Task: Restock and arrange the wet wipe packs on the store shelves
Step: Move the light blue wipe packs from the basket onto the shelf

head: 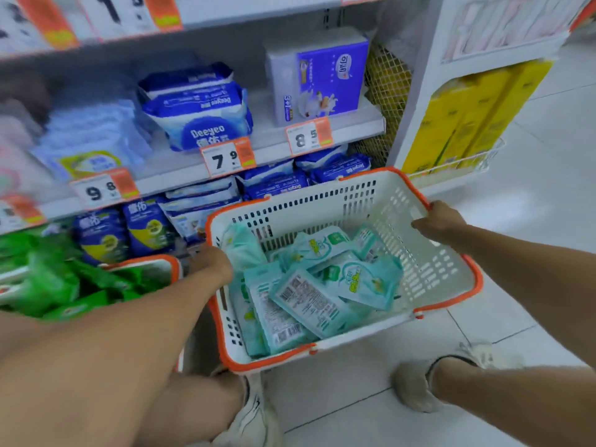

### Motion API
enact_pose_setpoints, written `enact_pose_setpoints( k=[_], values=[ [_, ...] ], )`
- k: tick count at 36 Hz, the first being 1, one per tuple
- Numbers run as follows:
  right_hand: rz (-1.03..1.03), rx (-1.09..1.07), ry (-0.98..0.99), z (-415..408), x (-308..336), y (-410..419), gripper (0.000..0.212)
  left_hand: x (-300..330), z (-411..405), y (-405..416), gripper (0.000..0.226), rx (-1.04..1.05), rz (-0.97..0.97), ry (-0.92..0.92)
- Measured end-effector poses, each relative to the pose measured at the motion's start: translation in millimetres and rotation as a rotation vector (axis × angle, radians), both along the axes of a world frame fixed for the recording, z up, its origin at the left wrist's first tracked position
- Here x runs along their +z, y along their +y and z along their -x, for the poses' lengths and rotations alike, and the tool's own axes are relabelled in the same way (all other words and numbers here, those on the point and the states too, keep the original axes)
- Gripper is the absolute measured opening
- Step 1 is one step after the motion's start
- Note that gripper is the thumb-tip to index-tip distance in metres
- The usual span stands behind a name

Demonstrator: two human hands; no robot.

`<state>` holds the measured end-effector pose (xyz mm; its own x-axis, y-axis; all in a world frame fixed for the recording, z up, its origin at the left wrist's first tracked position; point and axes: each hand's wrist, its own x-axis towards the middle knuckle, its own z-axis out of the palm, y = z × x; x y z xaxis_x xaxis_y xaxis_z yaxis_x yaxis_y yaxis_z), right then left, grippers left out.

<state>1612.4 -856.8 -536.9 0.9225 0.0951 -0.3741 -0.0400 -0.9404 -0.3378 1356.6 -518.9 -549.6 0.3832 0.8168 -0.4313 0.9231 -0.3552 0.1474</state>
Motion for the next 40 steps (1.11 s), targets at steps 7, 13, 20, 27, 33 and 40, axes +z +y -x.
enact_pose_setpoints(
  k=[7, 13, 20, 27, 33, 40],
  values=[
    [-0.016, 0.07, 0.141, 39, 20, 35, 0.046, 36, 35, 14, 0.05, -0.029, 0.189, -0.096],
    [0.222, 0.317, 0.33, 51, 50, 52, 0.052, 10, 36, 24, 0.081, 0.05, 0.062, -0.108],
    [0.172, 0.681, 0.088, 105, 33, 131, 0.084, 83, -30, -12, 0.054, -0.871, 0.105, 0.035],
    [0.162, 0.634, 0.185, 173, -17, 141, 0.087, 130, -42, -57, 0.038, -1.033, 0.242, 0.18],
    [0.116, 0.543, 0.137, 150, -32, 135, 0.067, 54, -16, -48, 0.06, -0.93, 0.126, 0.195],
    [0.144, 0.264, 0.065, 76, -33, 106, 0.091, 4, -42, -22, 0.078, -0.874, 0.228, 0.336]
  ],
)
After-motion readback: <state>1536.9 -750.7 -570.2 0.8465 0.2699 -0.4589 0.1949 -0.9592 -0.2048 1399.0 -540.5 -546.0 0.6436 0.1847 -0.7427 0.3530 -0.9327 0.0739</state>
